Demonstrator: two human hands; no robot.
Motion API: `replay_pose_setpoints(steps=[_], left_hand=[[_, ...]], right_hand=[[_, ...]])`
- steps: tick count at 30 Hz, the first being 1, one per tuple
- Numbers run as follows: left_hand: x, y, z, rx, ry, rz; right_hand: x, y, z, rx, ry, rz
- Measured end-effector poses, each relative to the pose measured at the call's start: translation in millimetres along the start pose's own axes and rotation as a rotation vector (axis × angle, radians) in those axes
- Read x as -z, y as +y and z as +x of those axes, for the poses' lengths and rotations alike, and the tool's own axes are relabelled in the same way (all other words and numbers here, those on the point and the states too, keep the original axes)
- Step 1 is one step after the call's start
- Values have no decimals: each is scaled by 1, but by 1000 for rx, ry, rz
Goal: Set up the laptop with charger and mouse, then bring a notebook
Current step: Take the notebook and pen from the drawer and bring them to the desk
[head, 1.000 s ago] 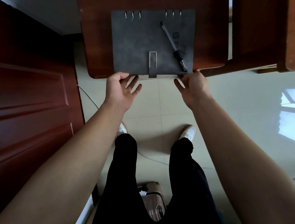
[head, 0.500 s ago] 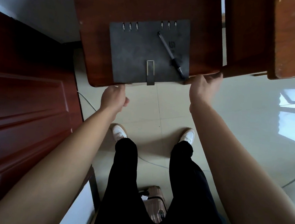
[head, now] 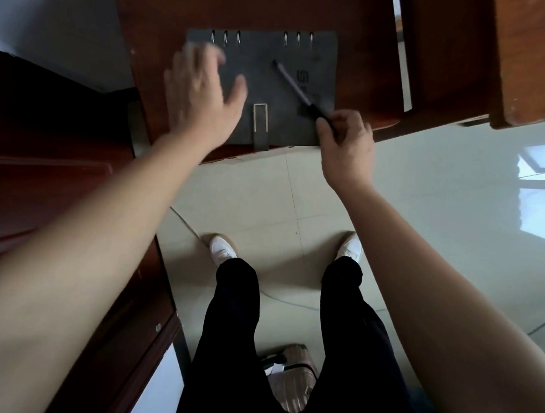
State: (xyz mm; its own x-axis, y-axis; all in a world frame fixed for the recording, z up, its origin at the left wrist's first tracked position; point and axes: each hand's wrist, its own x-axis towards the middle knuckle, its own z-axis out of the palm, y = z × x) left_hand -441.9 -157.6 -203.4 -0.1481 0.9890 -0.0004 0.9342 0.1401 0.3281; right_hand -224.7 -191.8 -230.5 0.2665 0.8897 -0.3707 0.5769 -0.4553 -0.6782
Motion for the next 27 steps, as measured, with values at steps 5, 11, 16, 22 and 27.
replay_pose_setpoints(steps=[5,11,16,22,27], left_hand=[[-26,16,59,-81,-313,44],[-30,19,20,53,-363,168],[-27,16,-48,316,-288,52],[-4,14,-105,688,-697,-959],[29,53,-143,726,-810,-1150]], right_hand=[[-3,12,-12,-193,-88,266],[-14,13,-33,-557,-128,948],[-25,9,-51,-626,-119,1067],[16,38,-85,-610,-78,914],[84,53,-130,-455,-36,811]])
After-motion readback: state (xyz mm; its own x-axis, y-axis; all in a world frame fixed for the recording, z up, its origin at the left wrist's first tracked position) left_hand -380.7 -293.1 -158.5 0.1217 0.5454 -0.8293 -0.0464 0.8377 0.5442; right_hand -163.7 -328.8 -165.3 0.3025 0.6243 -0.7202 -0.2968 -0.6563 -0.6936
